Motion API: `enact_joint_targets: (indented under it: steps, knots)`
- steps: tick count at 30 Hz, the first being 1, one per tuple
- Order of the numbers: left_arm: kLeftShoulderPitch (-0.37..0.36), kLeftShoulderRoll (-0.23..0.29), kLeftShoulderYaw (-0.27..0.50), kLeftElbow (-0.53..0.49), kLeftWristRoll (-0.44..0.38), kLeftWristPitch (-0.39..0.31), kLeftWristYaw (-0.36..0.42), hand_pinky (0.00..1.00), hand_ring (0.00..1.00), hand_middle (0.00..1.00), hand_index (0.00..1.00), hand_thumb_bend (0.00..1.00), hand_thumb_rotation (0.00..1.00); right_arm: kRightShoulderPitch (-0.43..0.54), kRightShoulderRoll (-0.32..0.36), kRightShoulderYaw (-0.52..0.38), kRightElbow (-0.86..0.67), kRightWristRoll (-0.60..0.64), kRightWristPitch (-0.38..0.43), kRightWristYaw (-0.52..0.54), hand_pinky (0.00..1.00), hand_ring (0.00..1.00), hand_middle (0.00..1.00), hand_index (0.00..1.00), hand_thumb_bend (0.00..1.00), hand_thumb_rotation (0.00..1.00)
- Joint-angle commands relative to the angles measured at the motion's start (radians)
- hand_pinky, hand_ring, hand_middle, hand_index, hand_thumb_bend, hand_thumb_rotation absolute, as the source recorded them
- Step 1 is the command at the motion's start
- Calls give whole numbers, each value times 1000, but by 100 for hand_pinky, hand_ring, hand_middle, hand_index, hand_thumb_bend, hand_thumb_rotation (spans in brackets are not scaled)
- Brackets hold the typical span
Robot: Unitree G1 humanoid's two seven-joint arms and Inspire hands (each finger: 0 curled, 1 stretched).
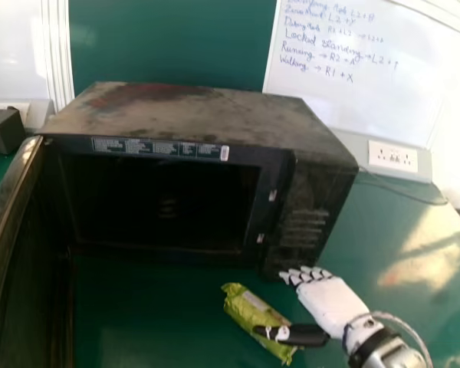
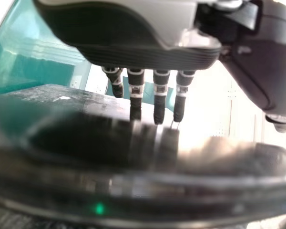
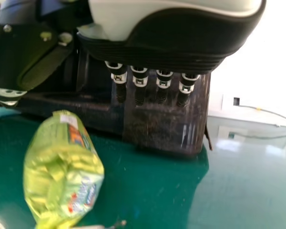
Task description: Put biscuit inside oven
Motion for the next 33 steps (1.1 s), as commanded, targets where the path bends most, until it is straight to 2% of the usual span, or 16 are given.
enact_joint_targets:
  steps: [1,6,13,24,29,33]
  knots:
    - [23,8,0,-23,0,1,2,72,80,88,87,100,85,-14,2,20,19,-16,5,-19,100,100,100,100,100,96]
    - [18,5,4,-24,12,-17,0,73,80,88,88,100,86,-29,10,54,45,-47,23,-28,100,100,100,100,100,95]
    - [-12,-34,13,20,152,-155,19,75,81,88,88,100,83,-26,19,80,54,-72,45,-45,100,100,100,100,100,100]
    - [-36,-33,-1,83,283,-309,93,80,82,89,89,100,82,-1,29,105,45,-103,74,-59,100,100,100,100,100,98]
    - [-39,-19,-1,106,331,-351,129,79,82,89,89,100,82,5,33,114,45,-114,79,-67,100,100,100,100,100,94]
    - [-22,-5,-12,102,350,-347,156,79,82,89,89,99,81,5,39,124,52,-118,85,-71,100,100,100,100,100,89]
